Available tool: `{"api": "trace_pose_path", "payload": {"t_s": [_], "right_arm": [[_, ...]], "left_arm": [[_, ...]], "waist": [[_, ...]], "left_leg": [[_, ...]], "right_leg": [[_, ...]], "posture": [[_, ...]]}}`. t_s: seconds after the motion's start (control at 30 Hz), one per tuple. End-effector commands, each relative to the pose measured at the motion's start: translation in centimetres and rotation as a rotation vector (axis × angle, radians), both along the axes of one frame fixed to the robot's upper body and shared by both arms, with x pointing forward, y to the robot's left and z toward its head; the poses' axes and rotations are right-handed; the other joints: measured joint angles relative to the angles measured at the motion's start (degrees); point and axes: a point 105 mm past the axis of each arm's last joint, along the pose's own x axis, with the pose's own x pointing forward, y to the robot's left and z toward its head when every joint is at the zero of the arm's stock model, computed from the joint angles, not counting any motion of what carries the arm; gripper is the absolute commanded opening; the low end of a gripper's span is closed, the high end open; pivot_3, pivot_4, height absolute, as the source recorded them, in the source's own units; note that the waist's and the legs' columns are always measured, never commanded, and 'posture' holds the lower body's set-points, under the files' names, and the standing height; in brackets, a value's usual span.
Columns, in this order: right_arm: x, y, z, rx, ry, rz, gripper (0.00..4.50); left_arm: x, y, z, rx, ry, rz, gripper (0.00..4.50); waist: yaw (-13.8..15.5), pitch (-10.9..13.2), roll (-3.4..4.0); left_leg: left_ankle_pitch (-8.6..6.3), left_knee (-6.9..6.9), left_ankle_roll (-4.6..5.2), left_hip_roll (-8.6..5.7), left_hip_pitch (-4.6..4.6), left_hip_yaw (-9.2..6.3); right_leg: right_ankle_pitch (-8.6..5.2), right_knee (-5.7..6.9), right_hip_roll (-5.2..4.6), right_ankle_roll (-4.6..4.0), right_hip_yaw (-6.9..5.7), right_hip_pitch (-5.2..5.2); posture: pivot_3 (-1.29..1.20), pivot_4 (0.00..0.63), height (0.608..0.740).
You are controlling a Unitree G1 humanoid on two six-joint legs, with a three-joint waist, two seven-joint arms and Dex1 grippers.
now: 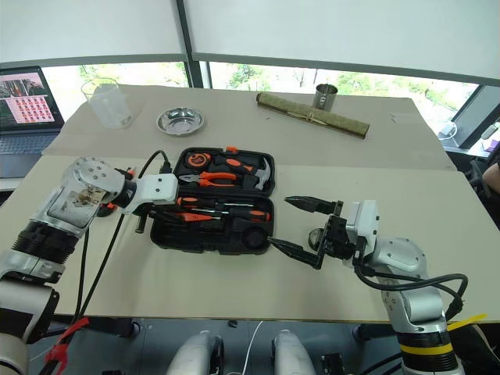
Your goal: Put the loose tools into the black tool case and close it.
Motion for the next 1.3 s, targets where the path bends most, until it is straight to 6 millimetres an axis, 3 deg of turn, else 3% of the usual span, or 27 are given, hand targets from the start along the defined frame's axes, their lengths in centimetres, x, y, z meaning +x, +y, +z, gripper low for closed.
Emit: {"api": "trace_pose_path", "payload": {"t_s": [0.03, 0.53, 0.77, 0.8, 0.83, 0.93, 1.1, 1.17, 1.3], "right_arm": [[-0.6, 0.1, 0.9, 0.012, -0.030, 0.010, 4.50], [-0.6, 0.3, 0.7, 0.013, -0.021, 0.018, 4.50], [-0.5, 0.5, 0.6, 0.013, -0.021, 0.023, 4.50], [-0.5, 0.5, 0.6, 0.013, -0.021, 0.023, 4.50], [-0.5, 0.4, 0.6, 0.013, -0.019, 0.017, 4.50], [-0.3, 0.1, 0.7, 0.032, -0.011, -0.017, 4.50], [-0.1, -0.2, 0.7, 0.047, 0.001, -0.039, 4.50], [0.0, -0.1, 0.5, 0.046, 0.004, -0.039, 4.50], [0.1, 0.3, 0.3, 0.051, 0.008, -0.035, 4.50]], "left_arm": [[0.3, -0.1, 0.8, 0.021, -0.023, -0.018, 0.43], [-0.2, 1.5, -1.8, 0.184, 0.054, -0.032, 0.43], [0.0, -0.1, -1.8, -0.011, 0.108, 0.005, 0.43], [0.0, -0.2, -1.5, -0.033, 0.087, -0.006, 1.45], [0.4, -0.3, -0.8, -0.058, 0.017, -0.016, 1.65], [0.2, -0.4, 0.7, -0.109, -0.079, -0.094, 2.80], [-1.0, -0.7, 2.9, -0.277, -0.045, -0.112, 2.80], [-1.1, 0.1, 3.2, -0.312, -0.049, -0.073, 2.80], [-0.7, 0.4, 3.0, -0.412, -0.055, -0.015, 1.67]], "waist": [[-0.02, 0.00, 0.00], [-0.36, -0.01, 0.01], [-0.31, -0.11, 0.15], [-0.31, -0.10, 0.15], [-0.31, -0.10, 0.15], [-0.17, -0.10, 0.14], [-0.11, -0.09, 0.14], [-0.11, -0.10, 0.14], [-0.20, -0.10, 0.14]], "left_leg": [[0.00, 0.00, 0.00, 0.00, 0.00, 0.00], [-0.02, 0.00, 0.03, 0.04, 0.01, -0.02], [-0.02, 0.04, 0.03, 0.08, 0.11, -0.05], [-0.02, 0.05, 0.03, 0.08, 0.11, -0.05], [-0.02, 0.04, 0.03, 0.08, 0.10, -0.05], [-0.02, 0.05, 0.03, 0.10, 0.04, -0.08], [-0.02, 0.10, 0.03, 0.10, -0.01, -0.09], [-0.02, 0.09, 0.03, 0.10, -0.02, -0.09], [-0.02, 0.09, 0.03, 0.10, 0.01, -0.10]], "right_leg": [[0.00, 0.00, 0.00, 0.00, 0.00, 0.00], [0.00, 0.00, 0.07, 0.00, 0.02, 0.00], [0.00, 0.04, 0.16, -0.01, 0.08, 0.09], [0.00, 0.04, 0.16, -0.01, 0.08, 0.09], [0.00, 0.04, 0.16, -0.01, 0.09, 0.08], [0.01, 0.04, 0.17, -0.01, 0.08, 0.03], [0.02, 0.04, 0.16, -0.02, 0.08, 0.02], [0.02, 0.04, 0.16, -0.01, 0.08, 0.02], [0.02, 0.05, 0.18, -0.02, 0.08, 0.02]], "posture": [[0.00, 0.150, 0.740], [0.00, 0.150, 0.740], [0.00, 0.150, 0.740], [0.00, 0.150, 0.740], [0.00, 0.150, 0.740], [0.00, 0.150, 0.740], [0.00, 0.150, 0.740], [0.00, 0.150, 0.740], [0.00, 0.150, 0.740]]}}
